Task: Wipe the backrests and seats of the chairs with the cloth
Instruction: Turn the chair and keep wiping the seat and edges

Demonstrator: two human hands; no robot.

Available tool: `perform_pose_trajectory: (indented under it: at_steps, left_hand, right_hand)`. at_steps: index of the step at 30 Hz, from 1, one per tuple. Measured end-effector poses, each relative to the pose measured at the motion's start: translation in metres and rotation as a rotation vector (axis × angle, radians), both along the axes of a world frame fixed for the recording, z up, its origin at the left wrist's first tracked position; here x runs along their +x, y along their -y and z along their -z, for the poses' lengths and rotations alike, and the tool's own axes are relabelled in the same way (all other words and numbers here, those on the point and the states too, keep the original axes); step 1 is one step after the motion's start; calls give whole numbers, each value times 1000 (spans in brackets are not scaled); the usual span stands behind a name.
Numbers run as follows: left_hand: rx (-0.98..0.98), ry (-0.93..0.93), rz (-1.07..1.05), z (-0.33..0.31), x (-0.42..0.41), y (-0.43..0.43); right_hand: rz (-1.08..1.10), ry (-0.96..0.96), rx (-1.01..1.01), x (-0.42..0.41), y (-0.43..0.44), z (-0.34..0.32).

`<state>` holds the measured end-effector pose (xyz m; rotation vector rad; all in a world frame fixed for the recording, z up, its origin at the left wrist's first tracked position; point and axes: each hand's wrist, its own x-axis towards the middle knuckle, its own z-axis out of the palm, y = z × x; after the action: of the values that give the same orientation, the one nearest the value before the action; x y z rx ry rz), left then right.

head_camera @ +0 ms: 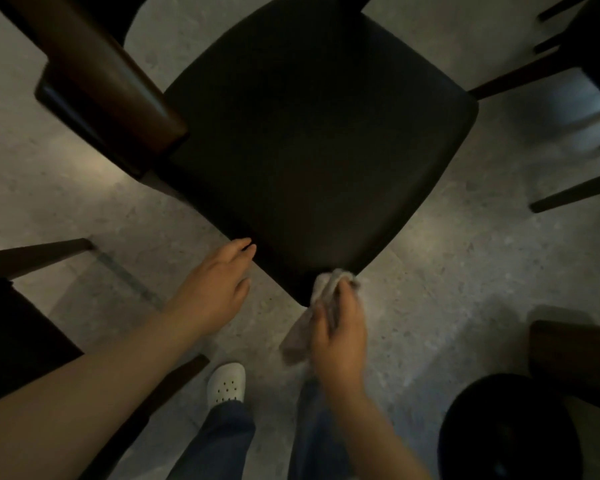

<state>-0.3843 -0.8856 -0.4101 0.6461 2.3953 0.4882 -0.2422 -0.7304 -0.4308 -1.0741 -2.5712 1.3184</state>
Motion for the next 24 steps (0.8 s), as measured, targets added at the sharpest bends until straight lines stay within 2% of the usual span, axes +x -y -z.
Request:
perform_pose_trajectory:
  at_steps: [3, 6, 10, 13, 15, 16, 18, 21, 24]
  left_hand:
    - [-29, 46, -47, 4, 9, 21]
    - [-77, 91, -70, 10, 19, 36]
    - [-107, 105, -93, 12, 26, 45]
    - [-112, 128, -105, 11, 31, 47]
    - [-105, 135, -107, 10, 33, 50]
    - [-105, 135, -108, 10, 35, 53]
    - [-100, 137, -124, 10, 38, 57]
    - [-93, 136, -156, 9, 42, 62]
    - [-95, 145, -176, 6, 44, 69]
  right_hand:
    - [164, 48, 120, -42, -57, 3]
    - [275, 131, 98, -78, -76, 11]
    - [102, 122, 194, -39, 1, 18]
    - [-227, 141, 39, -1, 36, 12]
    - [-438, 119, 72, 6, 33, 2]
    - [-458, 82, 132, 0, 25, 0]
    - [-358, 43, 224, -31, 6, -5]
    - [-196, 140, 225, -94, -18, -11]
    - [-363, 221, 269, -114, 1, -15]
